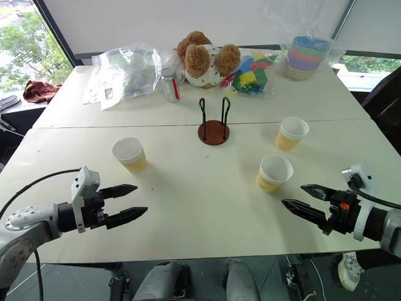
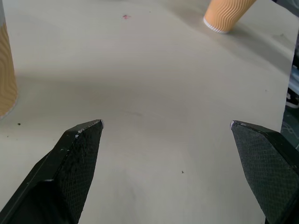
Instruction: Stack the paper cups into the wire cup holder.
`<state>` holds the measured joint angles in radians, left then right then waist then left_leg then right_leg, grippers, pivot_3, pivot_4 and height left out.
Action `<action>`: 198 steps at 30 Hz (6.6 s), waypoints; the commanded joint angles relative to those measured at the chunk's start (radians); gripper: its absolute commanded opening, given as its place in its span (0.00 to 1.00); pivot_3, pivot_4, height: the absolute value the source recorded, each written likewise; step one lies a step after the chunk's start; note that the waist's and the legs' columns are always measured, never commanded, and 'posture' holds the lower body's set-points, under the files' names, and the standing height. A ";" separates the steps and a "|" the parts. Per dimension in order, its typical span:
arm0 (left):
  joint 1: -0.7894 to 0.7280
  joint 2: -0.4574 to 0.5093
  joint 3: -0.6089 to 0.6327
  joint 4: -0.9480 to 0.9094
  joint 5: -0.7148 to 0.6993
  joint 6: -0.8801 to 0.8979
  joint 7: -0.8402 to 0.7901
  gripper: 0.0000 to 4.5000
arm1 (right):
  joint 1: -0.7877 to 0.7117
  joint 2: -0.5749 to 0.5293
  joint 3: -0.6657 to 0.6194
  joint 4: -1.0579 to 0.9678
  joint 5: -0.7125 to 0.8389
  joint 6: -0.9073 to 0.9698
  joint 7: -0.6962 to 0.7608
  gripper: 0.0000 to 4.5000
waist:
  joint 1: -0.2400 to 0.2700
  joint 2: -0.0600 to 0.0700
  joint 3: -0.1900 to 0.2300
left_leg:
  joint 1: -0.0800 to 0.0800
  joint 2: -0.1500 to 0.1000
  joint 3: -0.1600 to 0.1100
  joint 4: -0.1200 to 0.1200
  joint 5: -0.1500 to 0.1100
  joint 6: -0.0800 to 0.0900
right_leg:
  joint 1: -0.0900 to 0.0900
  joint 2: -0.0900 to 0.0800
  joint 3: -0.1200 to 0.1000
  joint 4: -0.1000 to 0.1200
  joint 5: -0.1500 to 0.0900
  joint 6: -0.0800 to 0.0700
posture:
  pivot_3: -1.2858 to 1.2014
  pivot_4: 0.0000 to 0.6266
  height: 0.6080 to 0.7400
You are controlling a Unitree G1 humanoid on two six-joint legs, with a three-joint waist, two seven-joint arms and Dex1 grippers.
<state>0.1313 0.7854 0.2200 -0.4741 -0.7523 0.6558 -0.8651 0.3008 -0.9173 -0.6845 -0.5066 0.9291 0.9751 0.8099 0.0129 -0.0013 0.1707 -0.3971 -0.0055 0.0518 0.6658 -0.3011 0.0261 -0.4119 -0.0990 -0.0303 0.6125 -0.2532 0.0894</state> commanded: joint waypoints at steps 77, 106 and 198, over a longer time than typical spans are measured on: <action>-0.597 0.195 0.021 0.420 0.097 -0.020 -0.208 1.00 | -1.160 0.609 0.586 0.206 -0.360 0.300 -0.553 0.01 | -0.028 -0.004 0.002 | -0.019 0.001 0.001 0.015 0.005 -0.007 | -0.019 0.007 -0.002 0.020 0.003 0.007 | 0.52 0.24 1.00; -0.744 0.138 -0.092 0.448 0.137 0.014 -0.254 1.00 | -1.020 0.713 0.558 -0.206 -0.384 0.639 -0.666 0.70 | -0.026 -0.004 0.002 | -0.017 0.001 0.000 0.017 0.005 -0.007 | -0.017 0.010 -0.002 0.021 0.003 0.007 | 0.52 0.24 1.00; -0.675 0.132 -0.230 0.214 0.194 0.020 -0.325 1.00 | -1.656 0.192 1.259 0.853 -0.681 -0.767 0.805 0.07 | -0.027 -0.004 0.005 | -0.015 0.001 0.002 0.019 0.005 -0.006 | -0.015 0.010 0.000 0.021 0.003 0.008 | 0.52 0.24 1.00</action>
<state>-0.5232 0.9189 -0.0240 -0.2403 -0.5544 0.6861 -1.1933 -1.3283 -0.7303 0.5861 0.3449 0.2474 0.2263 1.6129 -0.0141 -0.0048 0.1761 -0.4117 -0.0043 0.0534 0.6850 -0.2960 0.0198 -0.4271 -0.0885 -0.0299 0.6339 -0.2507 0.0971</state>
